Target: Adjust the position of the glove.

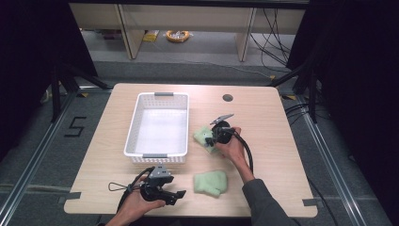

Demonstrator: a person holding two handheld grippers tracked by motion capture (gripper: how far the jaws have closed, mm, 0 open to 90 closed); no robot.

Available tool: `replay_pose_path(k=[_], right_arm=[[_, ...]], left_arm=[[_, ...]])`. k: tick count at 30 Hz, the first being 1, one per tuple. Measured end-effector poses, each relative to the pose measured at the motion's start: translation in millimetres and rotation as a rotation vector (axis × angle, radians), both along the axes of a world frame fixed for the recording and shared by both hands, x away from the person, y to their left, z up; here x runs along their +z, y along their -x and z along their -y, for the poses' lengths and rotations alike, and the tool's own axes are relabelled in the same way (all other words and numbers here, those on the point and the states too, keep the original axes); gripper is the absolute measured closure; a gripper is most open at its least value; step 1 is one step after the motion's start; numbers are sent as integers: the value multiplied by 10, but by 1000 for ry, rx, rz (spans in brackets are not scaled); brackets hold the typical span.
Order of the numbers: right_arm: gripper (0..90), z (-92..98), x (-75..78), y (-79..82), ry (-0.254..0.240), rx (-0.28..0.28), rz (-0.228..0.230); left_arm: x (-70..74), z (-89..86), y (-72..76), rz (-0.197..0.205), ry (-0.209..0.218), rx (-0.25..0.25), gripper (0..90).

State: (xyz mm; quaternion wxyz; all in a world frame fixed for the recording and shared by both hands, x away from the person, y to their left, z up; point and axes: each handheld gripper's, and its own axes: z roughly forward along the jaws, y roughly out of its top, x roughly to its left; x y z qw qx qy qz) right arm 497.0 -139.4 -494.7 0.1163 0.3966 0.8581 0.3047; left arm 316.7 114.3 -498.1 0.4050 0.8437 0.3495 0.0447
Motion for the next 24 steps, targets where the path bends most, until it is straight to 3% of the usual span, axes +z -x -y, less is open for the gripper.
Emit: replay_pose_path(k=[1, 2, 7, 10, 11, 13, 14, 17, 18, 19, 20, 21, 22, 23, 24], right_arm=[[596, 6, -24, -6, -9, -10, 9], [604, 6, -16, 6, -23, -20, -11], [719, 29, -42, 2, -38, -5, -12], [787, 13, -28, 23, -39, -14, -23], [802, 1, -40, 23, -44, -11, -3], [813, -1, -16, 37, -31, -10, -11], [816, -3, -20, 37, -45, -12, 2], [821, 19, 48, 86, -90, -24, 21], [822, 19, 107, 129, -108, -57, -10], [823, 42, 159, 146, -106, -16, 16], [823, 35, 186, 172, -124, -24, 31], [823, 47, 243, 215, -105, -34, 8], [823, 60, 266, 219, -131, 2, 65], [823, 76, 304, 261, -142, -1, 88], [823, 98, 358, 304, -144, 7, 74]], left_arm=[[-2, 3, 1, 0, 2, 2, 269], [-4, 5, 1, 0, 3, 3, 269], [0, 0, -4, 7, 7, 1, 270], [-12, 7, -2, -5, 25, 25, 271], [-13, 0, -9, 8, 15, 19, 271], [-9, -13, -15, 4, 7, 7, 272], [-15, -3, -12, 2, 24, 21, 271], [-13, -3, -15, -1, 31, 28, 272], [-9, -4, -18, 6, 30, 24, 271], [-11, 4, -13, 2, 39, 32, 272], [-9, 5, -10, -6, 39, 36, 272], [-4, 1, -12, 6, 35, 27, 272], [5, -10, -14, 7, 16, 16, 272], [8, -7, -13, 6, 19, 17, 272], [10, -6, -11, 8, 19, 19, 272]])
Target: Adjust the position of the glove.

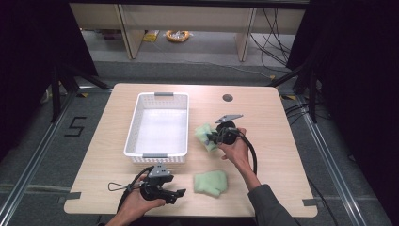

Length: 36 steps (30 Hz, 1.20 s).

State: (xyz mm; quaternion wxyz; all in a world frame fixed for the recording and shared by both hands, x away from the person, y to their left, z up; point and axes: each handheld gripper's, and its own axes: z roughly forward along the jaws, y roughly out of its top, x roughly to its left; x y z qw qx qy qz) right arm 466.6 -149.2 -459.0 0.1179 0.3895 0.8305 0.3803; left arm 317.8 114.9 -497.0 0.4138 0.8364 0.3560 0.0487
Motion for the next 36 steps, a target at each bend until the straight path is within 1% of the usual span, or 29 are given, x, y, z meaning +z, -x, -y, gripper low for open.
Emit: replay_pose_path(k=[1, 2, 3, 4, 5, 6, 8, 9, 10, 11, 12, 14, 15, 16, 17, 18, 19, 21, 22, 24, 25, 26, 27, 30, 31, 33, 34, 35, 36], right_arm=[[823, 4, 15, 25, -22, -5, 15], [823, 3, 45, 78, -35, -15, 18], [823, 21, 93, 139, -42, 10, 3], [822, 39, 115, 180, -36, 22, 35], [822, 37, 133, 238, -60, 20, 32], [822, 48, 152, 280, -60, 29, 31], [821, 64, 190, 433, -75, 37, 27], [821, 64, 189, 497, -96, 52, 11], [821, 70, 193, 546, -100, 60, 16], [820, 72, 190, 653, -104, 62, 20], [819, 80, 184, 685, -100, 87, 22], [819, 87, 174, 803, -105, 74, 22], [819, 90, 149, 879, -124, 88, 6], [819, 88, 139, 926, -124, 74, 0], [818, 104, 108, 947, -127, 87, 13], [818, 103, 106, 1016, -129, 64, -20], [817, 115, 76, 1033, -124, 77, -7], [817, 142, 21, 1097, -133, 81, -7], [817, 154, 19, 1135, -121, 65, -17], [817, 171, -36, 1187, -146, 72, -19], [816, 177, -42, 1209, -147, 67, -21], [816, 171, -40, 1247, -157, 51, -45], [816, 188, -56, 1260, -159, 60, -22], [815, 198, -50, 1326, -176, 46, -11], [815, 187, -39, 1362, -186, 31, -40], [814, 195, -49, 1373, -185, 46, -21], [814, 198, -45, 1386, -174, 37, -21], [813, 181, -60, 1401, -193, 32, -28], [812, 190, -67, 1394, -180, 38, -21]], left_arm=[[2, 2, -2, 2, 2, -4, 271], [-1, 23, 6, 3, 28, 14, 272], [6, 21, 6, 4, 23, 11, 271], [11, 24, 9, 7, 24, 11, 271], [17, 27, 12, 6, 25, 4, 271], [21, 38, 19, 9, 34, 13, 271], [41, 34, 19, 14, 22, -6, 270], [47, 32, 18, 15, 17, -12, 270], [52, 59, 32, 16, 42, 9, 270], [61, 54, 34, 16, 30, 3, 270], [62, 74, 46, 14, 51, 12, 270], [78, 85, 60, 19, 50, -2, 270], [80, 91, 67, 14, 56, -4, 270], [85, 103, 85, 0, 69, 5, 270], [92, 110, 93, 6, 76, -1, 270], [99, 113, 99, 10, 74, -13, 270], [103, 129, 114, 3, 83, -5, 270], [119, 139, 117, 17, 83, -22, 270], [125, 141, 118, 17, 76, -23, 271], [121, 155, 117, 17, 80, -22, 274], [124, 153, 120, 10, 64, -18, 277], [124, 171, 129, 8, 83, -18, 279], [124, 175, 127, 21, 76, -28, 282], [128, 214, 156, 2, 91, -26, 289], [126, 225, 160, 12, 86, -34, 293], [124, 251, 169, 9, 87, -39, 303], [120, 262, 173, 8, 83, -47, 306], [117, 280, 180, 3, 85, -47, 308], [116, 301, 183, 8, 87, -57, 317]])
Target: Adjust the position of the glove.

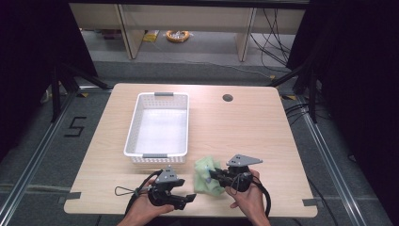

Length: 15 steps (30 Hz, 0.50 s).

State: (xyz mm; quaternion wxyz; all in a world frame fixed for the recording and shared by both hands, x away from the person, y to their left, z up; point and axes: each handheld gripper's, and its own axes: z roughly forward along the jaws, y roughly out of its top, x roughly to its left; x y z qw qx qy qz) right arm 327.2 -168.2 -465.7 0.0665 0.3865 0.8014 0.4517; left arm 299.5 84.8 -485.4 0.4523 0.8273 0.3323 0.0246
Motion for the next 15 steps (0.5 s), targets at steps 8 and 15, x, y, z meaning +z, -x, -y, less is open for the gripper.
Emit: replay_pose_path(k=[8, 15], right_arm=[[789, -49, -145, 38, 3, -36, -47], [650, -32, -209, 93, 27, -33, -85]], left_arm=[[-2, 128, 32, 3, -12, -28, 363], [-47, 238, 52, 3, -28, -62, 388]])
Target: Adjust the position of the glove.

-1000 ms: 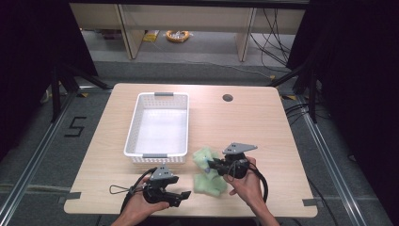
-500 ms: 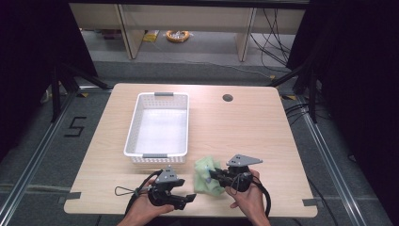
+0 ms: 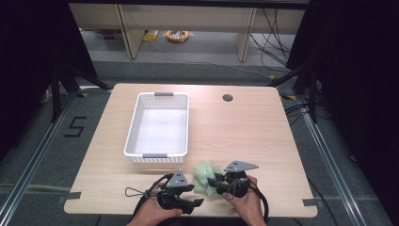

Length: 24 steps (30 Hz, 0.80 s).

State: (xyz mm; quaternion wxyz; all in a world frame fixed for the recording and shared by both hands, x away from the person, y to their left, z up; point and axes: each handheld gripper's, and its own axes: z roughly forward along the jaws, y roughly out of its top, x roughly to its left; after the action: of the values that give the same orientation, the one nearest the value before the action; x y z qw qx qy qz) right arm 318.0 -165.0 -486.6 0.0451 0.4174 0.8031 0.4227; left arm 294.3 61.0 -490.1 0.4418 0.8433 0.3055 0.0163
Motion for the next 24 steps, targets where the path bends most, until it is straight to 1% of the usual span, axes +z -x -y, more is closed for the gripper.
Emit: replay_pose_path(k=[1, 2, 3, 4, 5, 6, 7, 8, 9, 10, 11, 12, 13, 15, 16, 17, 18, 19, 20, 21, 22, 23, 24], right_arm=[[640, 36, 2, -18, 8, 25, 47], [629, 39, 27, 9, -2, 12, 27], [625, 68, 28, -17, 2, 34, 66], [617, 103, 49, -29, 3, 42, 65], [610, 126, 73, -33, 11, 30, 63], [609, 145, 82, -57, 9, 52, 64], [608, 165, 99, -71, 24, 51, 82], [603, 169, 114, -92, 28, 64, 79], [602, 162, 123, -105, 42, 69, 88], [602, 147, 153, -114, 51, 81, 89], [601, 150, 158, -146, 61, 99, 114], [596, 141, 177, -183, 81, 122, 122], [596, 136, 185, -205, 85, 132, 121], [592, 133, 199, -257, 94, 126, 112], [592, 130, 189, -289, 95, 136, 99], [596, 129, 174, -311, 100, 135, 87], [609, 134, 157, -324, 110, 137, 60], [620, 139, 127, -343, 113, 141, 50], [638, 147, 98, -352, 111, 138, 36], [652, 143, 80, -339, 99, 124, 3], [675, 167, 47, -358, 91, 141, 0], [702, 175, 35, -349, 82, 139, -11], [730, 174, 19, -344, 68, 153, -12]], left_arm=[[-8, 21, -2, -1, -10, 4, 390], [-16, 41, -6, -3, 0, -8, 394], [-20, 75, -1, -5, -4, 0, 398], [-27, 104, -6, -6, 0, -5, 403], [-28, 129, -12, 2, -6, -12, 408], [-29, 154, -18, 11, -13, -20, 414], [-30, 181, -25, 14, -15, -24, 417], [-30, 199, -31, 21, -24, -24, 419], [-27, 238, -29, 23, -25, -20, 424], [-29, 256, -34, 26, -36, -17, 427], [-33, 291, -40, 35, -39, -12, 430], [-28, 294, -56, 52, -67, -35, 437], [-38, 318, -65, 61, -94, -28, 438], [-31, 340, -84, 93, -116, -37, 441], [-32, 347, -91, 96, -127, -28, 443], [-33, 359, -81, 84, -121, -15, 443], [-34, 359, -89, 97, -138, -11, 444], [-36, 365, -83, 108, -135, -13, 446], [-30, 360, -87, 126, -147, -26, 450], [-31, 364, -80, 133, -150, -15, 453], [-35, 371, -72, 129, -155, -4, 455], [-35, 373, -76, 151, -169, -9, 462], [-32, 378, -80, 170, -171, -20, 487]])
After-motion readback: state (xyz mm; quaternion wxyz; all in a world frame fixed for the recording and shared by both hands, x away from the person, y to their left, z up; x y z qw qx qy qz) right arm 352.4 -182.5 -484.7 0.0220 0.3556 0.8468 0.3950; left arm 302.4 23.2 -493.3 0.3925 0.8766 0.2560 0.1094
